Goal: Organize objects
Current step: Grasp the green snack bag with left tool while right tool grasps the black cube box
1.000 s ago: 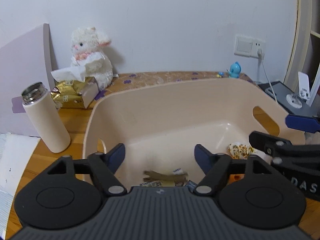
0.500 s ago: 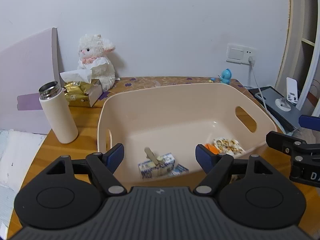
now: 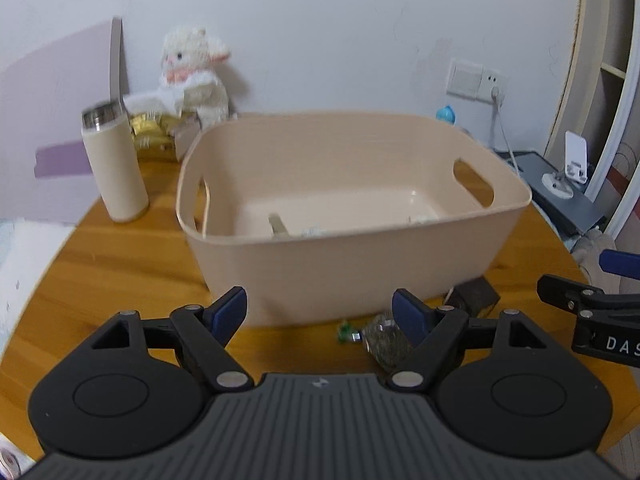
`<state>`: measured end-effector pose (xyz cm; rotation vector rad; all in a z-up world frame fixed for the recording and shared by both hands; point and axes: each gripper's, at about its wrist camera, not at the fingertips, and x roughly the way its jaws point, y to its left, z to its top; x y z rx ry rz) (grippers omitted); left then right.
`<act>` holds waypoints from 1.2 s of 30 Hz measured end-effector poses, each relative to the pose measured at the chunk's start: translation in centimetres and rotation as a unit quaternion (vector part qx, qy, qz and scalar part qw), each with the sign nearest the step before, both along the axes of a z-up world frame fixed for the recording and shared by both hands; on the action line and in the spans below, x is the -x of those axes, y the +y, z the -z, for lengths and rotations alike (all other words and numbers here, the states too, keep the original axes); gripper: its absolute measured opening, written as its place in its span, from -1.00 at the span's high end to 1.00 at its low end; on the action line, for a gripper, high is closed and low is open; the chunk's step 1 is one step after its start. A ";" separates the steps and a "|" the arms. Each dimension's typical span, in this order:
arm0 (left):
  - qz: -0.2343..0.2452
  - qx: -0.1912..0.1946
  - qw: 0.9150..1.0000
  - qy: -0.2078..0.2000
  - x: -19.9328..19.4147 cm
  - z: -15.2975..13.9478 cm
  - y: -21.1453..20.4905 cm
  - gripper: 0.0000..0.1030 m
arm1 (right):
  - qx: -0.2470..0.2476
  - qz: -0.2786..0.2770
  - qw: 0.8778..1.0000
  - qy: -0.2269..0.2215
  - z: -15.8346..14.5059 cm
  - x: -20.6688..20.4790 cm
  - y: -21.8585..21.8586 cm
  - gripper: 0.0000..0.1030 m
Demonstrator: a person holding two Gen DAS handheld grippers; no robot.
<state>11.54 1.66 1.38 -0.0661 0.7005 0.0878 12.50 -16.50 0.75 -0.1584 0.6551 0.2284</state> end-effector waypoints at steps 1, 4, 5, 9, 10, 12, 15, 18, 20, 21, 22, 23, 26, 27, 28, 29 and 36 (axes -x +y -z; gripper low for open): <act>-0.001 0.005 1.000 0.006 0.0 0.5 -0.1 -0.57 | 0.004 0.000 1.000 0.005 0.4 0.0 -0.1 -0.63; 0.000 0.014 1.000 0.018 -0.3 1.8 -0.4 -0.57 | 0.012 0.003 1.000 0.016 1.3 -0.2 -0.3 -0.63; 0.000 0.012 1.000 0.019 -0.3 2.2 -0.6 -0.57 | 0.013 0.003 1.000 0.020 1.6 -0.3 -0.4 -0.63; 0.007 0.011 0.999 0.032 -0.8 3.7 -1.2 -0.57 | 0.017 0.002 0.999 0.037 3.1 -0.9 -0.5 -0.63; 0.009 0.010 0.999 0.037 -1.0 4.1 -1.3 -0.57 | 0.019 0.002 0.999 0.040 3.4 -1.1 -0.5 -0.63; 0.011 0.001 0.999 0.042 -1.4 4.7 -1.6 -0.57 | 0.024 0.003 0.999 0.047 4.1 -1.4 -0.4 -0.63; 0.013 0.006 0.999 0.052 -2.1 5.6 -2.1 -0.57 | 0.029 0.000 0.998 0.055 5.0 -1.7 -0.2 -0.63; 0.015 0.009 0.999 0.050 -2.5 6.1 -2.4 -0.57 | 0.029 -0.003 0.998 0.062 5.6 -2.1 -0.2 -0.63; 0.016 -0.002 0.999 0.039 -2.7 6.3 -2.8 -0.57 | 0.029 -0.005 0.998 0.064 6.0 -2.3 -0.1 -0.63; 0.018 -0.003 0.999 0.039 -2.9 6.4 -2.9 -0.57 | 0.029 -0.006 0.997 0.065 6.1 -2.4 0.0 -0.63; 0.020 0.006 0.999 0.040 -3.0 6.5 -2.8 -0.57 | 0.029 -0.006 0.997 0.066 6.2 -2.5 0.0 -0.63; 0.020 0.016 0.999 0.041 -3.1 6.5 -2.7 -0.57 | 0.028 -0.007 0.997 0.066 6.3 -2.6 0.0 -0.63; 0.021 0.033 0.999 0.031 -3.2 6.2 -2.8 -0.57 | 0.026 -0.008 0.997 0.068 6.6 -2.8 -0.1 -0.63; 0.024 0.032 0.999 0.028 -3.2 6.1 -2.9 -0.57 | 0.025 -0.008 0.997 0.069 6.7 -2.9 -0.1 -0.63; 0.028 0.029 0.999 0.026 -3.4 6.0 -3.2 -0.57 | 0.025 -0.008 0.997 0.069 6.7 -2.9 -0.1 -0.63; 0.030 0.026 0.999 0.026 -3.6 6.0 -3.3 -0.57 | 0.024 -0.008 0.997 0.069 6.8 -2.9 -0.1 -0.63; 0.021 0.048 0.998 0.042 -5.0 6.8 -3.3 -0.57 | 0.012 -0.012 0.998 0.067 7.0 -3.2 0.3 -0.63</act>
